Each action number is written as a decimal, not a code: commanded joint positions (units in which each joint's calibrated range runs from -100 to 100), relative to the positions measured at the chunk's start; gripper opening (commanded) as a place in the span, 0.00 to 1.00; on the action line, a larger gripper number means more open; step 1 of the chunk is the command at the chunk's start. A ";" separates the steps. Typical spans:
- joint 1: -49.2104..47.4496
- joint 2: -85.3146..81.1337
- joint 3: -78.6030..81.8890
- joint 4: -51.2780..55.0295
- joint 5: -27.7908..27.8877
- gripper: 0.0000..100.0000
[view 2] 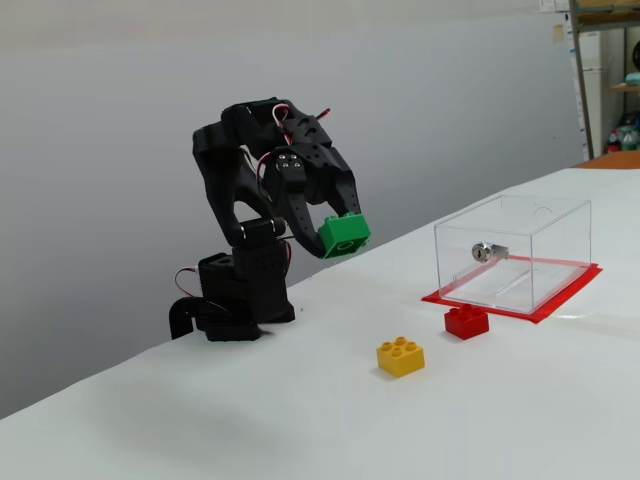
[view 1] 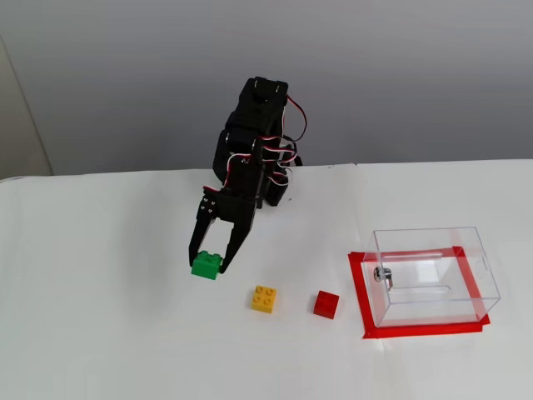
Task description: Pick the green lego brick and place it into the transparent box
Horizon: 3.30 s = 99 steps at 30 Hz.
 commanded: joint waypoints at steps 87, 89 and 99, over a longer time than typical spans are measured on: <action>-84.72 41.25 -43.47 5.00 0.20 0.09; -84.80 41.25 -43.47 5.17 0.36 0.09; -84.72 41.25 -43.38 4.74 0.15 0.34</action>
